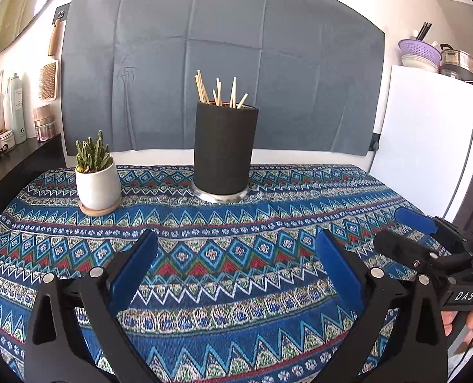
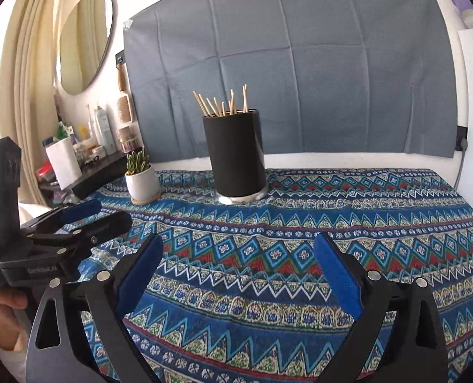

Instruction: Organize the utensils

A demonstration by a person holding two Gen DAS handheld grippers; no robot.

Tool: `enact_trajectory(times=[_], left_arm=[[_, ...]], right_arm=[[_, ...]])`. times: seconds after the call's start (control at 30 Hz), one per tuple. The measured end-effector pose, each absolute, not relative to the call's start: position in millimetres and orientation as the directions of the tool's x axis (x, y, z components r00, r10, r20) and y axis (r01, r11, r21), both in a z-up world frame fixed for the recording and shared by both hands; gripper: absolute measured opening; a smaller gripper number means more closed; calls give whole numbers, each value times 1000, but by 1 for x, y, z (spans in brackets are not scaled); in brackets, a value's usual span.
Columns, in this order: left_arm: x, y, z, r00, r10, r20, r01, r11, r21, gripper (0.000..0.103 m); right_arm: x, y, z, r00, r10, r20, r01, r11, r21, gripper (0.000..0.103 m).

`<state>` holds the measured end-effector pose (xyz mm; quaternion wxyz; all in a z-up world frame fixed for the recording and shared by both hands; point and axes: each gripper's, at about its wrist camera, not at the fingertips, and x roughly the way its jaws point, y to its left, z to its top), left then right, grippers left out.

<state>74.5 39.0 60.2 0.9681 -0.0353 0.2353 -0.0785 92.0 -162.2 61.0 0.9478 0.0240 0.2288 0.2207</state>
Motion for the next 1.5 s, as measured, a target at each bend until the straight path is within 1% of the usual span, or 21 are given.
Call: enact_trajectory(times=[0.1,0.17,0.27,0.3,0.37,0.4,0.5,0.6,0.67,0.73,0.83,0.9,1.03,1.1,1.17,1.27,1.4,1.5], left_arm=[[61,31,50,859,-169,-483,156,985,-67,97],[50,27,46,869,-139,-474,136,990,-41,97],[32,28,45,880,-134,-456,120,991,-60,97],[26,29,47,890,-127,-438,109,992,-67,97],[20,32,49,882,-97,-461,71,995,-73,97],[16,34,49,877,-105,-469,75,994,-83,97],[4,35,44,876,-107,-471,66,993,-102,97],[-5,30,37,884,-88,-460,67,996,-62,97],[-8,28,34,894,-63,-443,48,998,-44,97],[-6,26,30,885,-50,-463,36,999,-39,97],[-2,24,21,861,-61,-506,49,998,-37,97],[-2,21,17,846,-77,-527,72,997,-30,97],[-6,19,17,860,-75,-505,78,997,-16,97],[-8,16,17,866,-52,-498,65,998,9,97],[-10,12,17,872,-40,-488,66,997,36,97],[-14,8,18,883,-24,-470,62,996,65,97],[-14,8,18,886,-11,-464,52,996,77,97],[-14,11,19,884,-21,-468,54,997,56,97]], right_arm=[[76,-170,55,795,416,-442,-377,909,178,93],[64,-174,51,802,397,-446,-352,918,184,93],[49,-178,44,821,360,-443,-330,932,146,93],[43,-179,42,832,348,-433,-324,937,132,94],[34,-180,39,849,326,-416,-317,944,94,95],[30,-179,37,850,317,-420,-314,946,78,95],[22,-180,29,839,335,-428,-331,940,86,95],[16,-181,24,854,317,-412,-314,946,78,95],[12,-183,25,869,326,-371,-318,944,85,95],[11,-183,25,875,319,-366,-309,947,86,95],[11,-190,24,872,339,-353,-315,941,125,95],[10,-192,24,879,327,-346,-298,945,138,95],[9,-190,23,886,296,-358,-276,955,106,95],[10,-186,22,876,309,-371,-301,950,81,95],[9,-185,22,874,320,-366,-313,946,78,95],[7,-187,21,886,295,-358,-285,955,84,95],[6,-186,17,884,284,-371,-275,958,79,95],[3,-183,17,894,272,-356,-272,961,52,95]])
